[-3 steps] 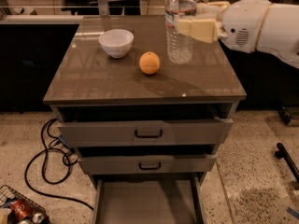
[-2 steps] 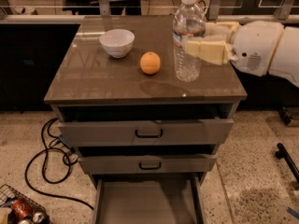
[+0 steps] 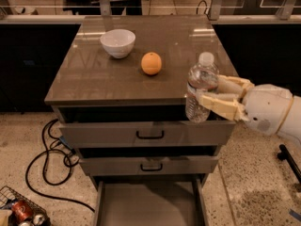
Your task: Place water bottle into bottom drawer
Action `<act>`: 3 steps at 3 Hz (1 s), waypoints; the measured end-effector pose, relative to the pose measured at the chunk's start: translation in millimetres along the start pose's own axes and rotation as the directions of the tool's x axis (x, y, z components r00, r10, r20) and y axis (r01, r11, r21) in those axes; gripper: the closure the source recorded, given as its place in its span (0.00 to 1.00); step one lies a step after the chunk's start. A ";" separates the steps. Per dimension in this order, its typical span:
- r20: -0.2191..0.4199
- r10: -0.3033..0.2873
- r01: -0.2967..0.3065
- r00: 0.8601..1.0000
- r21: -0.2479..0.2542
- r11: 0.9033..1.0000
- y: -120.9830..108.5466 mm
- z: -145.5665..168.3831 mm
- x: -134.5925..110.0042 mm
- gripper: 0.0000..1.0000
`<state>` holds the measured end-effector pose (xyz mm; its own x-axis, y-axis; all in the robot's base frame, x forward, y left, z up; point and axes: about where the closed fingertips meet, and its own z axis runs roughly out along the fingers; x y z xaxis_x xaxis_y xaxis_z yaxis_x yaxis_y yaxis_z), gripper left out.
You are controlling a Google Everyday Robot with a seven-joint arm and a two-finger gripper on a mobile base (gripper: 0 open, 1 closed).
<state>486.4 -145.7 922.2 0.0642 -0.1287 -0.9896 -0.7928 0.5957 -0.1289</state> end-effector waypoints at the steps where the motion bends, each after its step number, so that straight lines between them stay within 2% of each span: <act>1: -0.016 0.031 -0.031 0.999 -0.010 0.999 23.2 -27.5 31.3 1.00; 2: -0.046 0.083 -0.085 0.995 -0.040 0.996 45.0 -44.1 52.7 1.00; 3: -0.046 0.083 -0.085 0.995 -0.040 0.996 45.0 -44.1 52.7 1.00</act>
Offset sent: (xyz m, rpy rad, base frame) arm -0.0881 -0.0240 -0.0817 0.0302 0.1808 0.0469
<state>427.4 -160.7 867.0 -0.0298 -0.1147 -0.9930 -0.8191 0.5721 -0.0415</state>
